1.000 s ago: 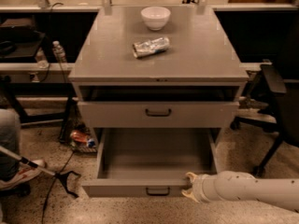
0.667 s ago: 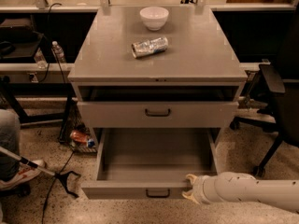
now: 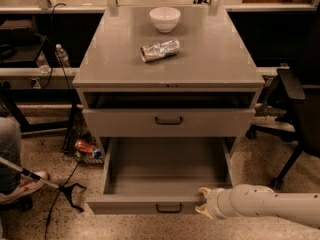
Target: Open middle drawer
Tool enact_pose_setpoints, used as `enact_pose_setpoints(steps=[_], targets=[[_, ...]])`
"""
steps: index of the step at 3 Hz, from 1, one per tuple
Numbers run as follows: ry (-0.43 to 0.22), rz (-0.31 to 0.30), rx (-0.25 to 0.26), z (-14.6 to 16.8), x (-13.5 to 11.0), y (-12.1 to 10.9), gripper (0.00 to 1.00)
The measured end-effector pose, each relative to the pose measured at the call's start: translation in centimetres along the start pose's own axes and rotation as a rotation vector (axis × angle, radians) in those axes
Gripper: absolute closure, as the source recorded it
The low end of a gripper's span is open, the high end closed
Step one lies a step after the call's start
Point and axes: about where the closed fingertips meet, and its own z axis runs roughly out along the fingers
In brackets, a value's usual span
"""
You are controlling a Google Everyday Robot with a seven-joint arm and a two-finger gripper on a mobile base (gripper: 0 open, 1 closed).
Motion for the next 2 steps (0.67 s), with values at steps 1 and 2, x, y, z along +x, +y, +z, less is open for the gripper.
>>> enact_pose_setpoints(steps=[1, 2], targets=[[0.000, 0.000, 0.000, 0.0, 0.0, 0.0, 1.00], [-0.010, 0.018, -0.006, 0.2, 0.9, 2.3, 1.00]])
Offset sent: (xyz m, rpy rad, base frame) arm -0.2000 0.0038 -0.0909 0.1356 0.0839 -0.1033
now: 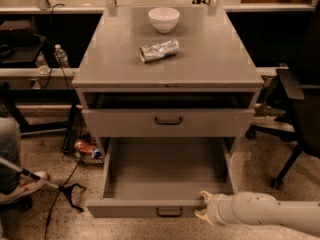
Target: Open middle drawer
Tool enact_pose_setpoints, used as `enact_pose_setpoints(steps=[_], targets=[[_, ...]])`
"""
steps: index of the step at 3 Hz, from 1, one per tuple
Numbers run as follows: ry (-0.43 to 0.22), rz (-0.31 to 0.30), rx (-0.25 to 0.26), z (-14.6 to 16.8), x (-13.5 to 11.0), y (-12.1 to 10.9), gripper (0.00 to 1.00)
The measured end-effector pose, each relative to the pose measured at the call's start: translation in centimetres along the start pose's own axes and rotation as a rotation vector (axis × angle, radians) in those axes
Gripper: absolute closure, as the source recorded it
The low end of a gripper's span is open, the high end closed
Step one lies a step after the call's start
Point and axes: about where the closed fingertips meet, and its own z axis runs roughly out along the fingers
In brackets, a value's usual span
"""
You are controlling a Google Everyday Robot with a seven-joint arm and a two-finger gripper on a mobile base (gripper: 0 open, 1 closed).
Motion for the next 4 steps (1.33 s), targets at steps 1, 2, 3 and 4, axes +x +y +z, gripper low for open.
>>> enact_pose_setpoints(steps=[1, 2, 3, 4], targets=[[0.000, 0.000, 0.000, -0.68, -0.40, -0.12, 0.85], [0.000, 0.000, 0.000, -0.83, -0.49, -0.14, 0.54], [0.000, 0.000, 0.000, -0.83, -0.49, -0.14, 0.30], [-0.019, -0.015, 0.005, -1.39, -0.70, -0.42, 0.07]])
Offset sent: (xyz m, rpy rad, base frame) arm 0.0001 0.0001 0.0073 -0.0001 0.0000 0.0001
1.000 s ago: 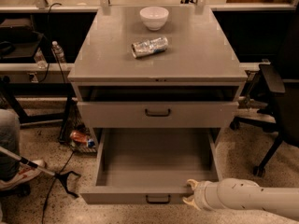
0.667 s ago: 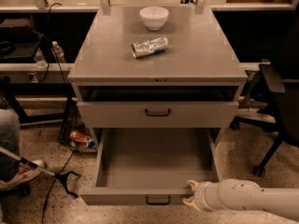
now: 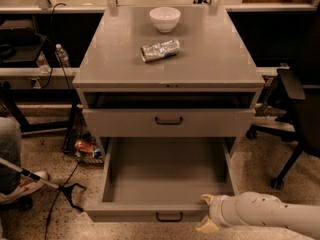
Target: Open middle drawer
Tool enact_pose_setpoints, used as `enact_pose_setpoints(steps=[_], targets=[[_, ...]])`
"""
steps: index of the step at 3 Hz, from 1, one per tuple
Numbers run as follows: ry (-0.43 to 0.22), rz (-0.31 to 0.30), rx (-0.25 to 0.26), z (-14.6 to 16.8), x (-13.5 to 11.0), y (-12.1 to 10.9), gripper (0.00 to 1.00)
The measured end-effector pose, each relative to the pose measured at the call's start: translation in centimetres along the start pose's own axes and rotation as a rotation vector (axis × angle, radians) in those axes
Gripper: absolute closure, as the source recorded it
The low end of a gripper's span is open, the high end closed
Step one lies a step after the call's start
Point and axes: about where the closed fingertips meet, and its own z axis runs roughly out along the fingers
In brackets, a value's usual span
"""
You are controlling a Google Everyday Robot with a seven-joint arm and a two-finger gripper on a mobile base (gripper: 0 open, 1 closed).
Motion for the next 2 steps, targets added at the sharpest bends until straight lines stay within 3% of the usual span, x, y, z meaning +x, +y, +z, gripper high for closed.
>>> enact_pose_setpoints(steps=[1, 2], targets=[[-0.023, -0.025, 0.051, -2.5, -0.3, -1.2, 0.00], [-0.045, -0.049, 0.135, -6.9, -0.2, -3.2, 0.00]])
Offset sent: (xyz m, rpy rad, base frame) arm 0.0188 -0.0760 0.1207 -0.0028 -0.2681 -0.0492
